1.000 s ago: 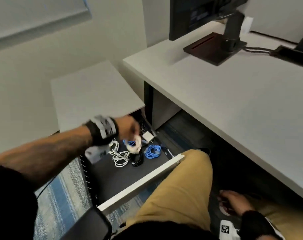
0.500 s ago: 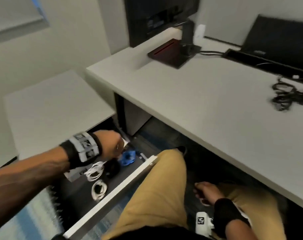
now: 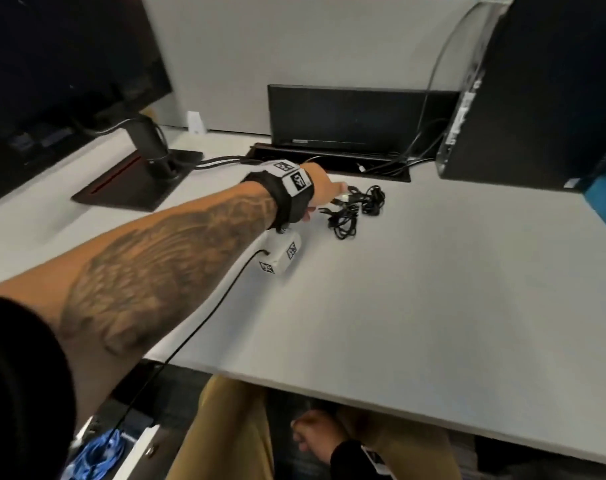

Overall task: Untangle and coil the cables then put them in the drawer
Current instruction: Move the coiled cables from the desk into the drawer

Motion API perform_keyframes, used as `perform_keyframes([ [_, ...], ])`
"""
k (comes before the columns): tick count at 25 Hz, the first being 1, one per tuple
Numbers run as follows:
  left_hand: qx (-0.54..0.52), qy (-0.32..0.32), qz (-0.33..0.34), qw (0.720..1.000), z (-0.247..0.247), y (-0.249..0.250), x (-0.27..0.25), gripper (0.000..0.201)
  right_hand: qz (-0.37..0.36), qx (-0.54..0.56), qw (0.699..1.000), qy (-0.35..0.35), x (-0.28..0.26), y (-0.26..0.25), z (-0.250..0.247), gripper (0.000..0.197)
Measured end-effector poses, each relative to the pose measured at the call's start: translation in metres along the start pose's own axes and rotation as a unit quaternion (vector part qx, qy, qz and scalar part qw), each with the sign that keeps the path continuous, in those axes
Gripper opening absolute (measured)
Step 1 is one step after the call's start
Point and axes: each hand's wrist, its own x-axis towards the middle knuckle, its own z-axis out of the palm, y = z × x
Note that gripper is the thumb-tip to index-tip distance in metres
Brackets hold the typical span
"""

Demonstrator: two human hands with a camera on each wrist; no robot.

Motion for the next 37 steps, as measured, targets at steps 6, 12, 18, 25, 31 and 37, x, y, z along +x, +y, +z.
perform_keyframes([
  [6, 0.107, -0.021, 0.026, 0.994, 0.031, 0.005, 0.003, 0.037, -0.008, 0.009, 1.000, 0.005, -0.002, 0.009, -0.005, 0.029],
  [12, -0.105, 0.040, 0.033, 0.993, -0.036, -0.098, -0.083, 0.015, -0.019, -0.028, 0.999, 0.015, 0.001, 0.013, 0.000, 0.025],
  [18, -0.139, 0.074, -0.035, 0.987, -0.073, -0.312, -0.231, 0.025, 0.008, -0.116, 0.993, 0.007, 0.016, 0.016, 0.016, 0.024],
  [25, -0.003, -0.155, -0.175, 0.972, 0.112, -0.452, -0.302, 0.018, 0.026, -0.129, 0.991, 0.032, 0.019, 0.011, 0.033, 0.016],
  [31, 0.152, -0.201, -0.109, 0.962, 0.123, -0.446, -0.302, 0.029, 0.026, -0.112, 0.992, 0.042, 0.008, 0.002, 0.039, 0.016],
  [37, -0.015, -0.033, 0.064, 0.997, -0.033, -0.280, -0.262, 0.019, 0.009, -0.101, 0.994, 0.033, 0.000, 0.003, 0.035, 0.027],
])
